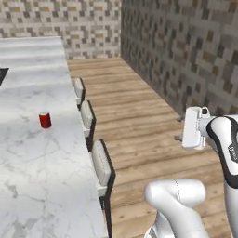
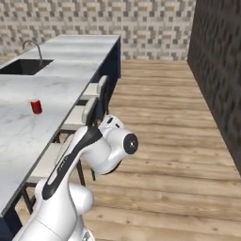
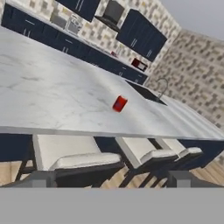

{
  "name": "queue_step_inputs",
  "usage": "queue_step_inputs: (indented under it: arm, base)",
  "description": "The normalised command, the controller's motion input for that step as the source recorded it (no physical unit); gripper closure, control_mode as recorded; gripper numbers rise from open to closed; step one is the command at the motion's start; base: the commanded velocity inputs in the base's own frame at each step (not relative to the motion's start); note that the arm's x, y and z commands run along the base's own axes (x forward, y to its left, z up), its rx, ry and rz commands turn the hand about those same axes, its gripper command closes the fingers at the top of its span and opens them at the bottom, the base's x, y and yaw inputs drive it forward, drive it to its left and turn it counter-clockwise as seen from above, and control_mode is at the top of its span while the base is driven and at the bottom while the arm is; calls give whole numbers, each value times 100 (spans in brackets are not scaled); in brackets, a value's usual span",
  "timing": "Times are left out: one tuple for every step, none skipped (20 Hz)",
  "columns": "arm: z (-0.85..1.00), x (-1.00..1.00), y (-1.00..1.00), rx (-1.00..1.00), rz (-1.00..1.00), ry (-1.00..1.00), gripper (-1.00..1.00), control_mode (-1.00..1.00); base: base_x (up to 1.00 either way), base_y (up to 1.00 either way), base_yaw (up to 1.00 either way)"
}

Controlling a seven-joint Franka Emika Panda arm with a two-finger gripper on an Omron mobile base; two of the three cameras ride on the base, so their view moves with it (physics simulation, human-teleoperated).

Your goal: Four empty soda cans are scattered around the kitchen. Gather all the cans and cluster them next to the stove for recycling.

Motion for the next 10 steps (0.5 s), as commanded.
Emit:
queue_step_inputs:
  arm:
    - [0,0,0,0,0,0,-100,100]
    - [0,0,0,0,0,0,-100,100]
    - [0,0,0,0,0,0,-100,100]
    - [0,0,0,0,0,0,-100,100]
    - [0,0,0,0,0,0,-100,100]
    - [0,0,0,0,0,0,-100,100]
    - [0,0,0,0,0,0,-100,100]
    - [0,0,0,0,0,0,-100,100]
    - [0,0,0,0,0,0,-100,100]
    - [0,0,0,0,0,0,-100,100]
  base:
    - [58,-54,24]
    - [59,-57,23]
    - [59,-59,23]
    - [58,-60,22]
    - [59,-59,22]
    - [59,-57,22]
    - [60,-53,22]
    - [61,-49,23]
    - [57,-39,25]
    - [50,-24,29]
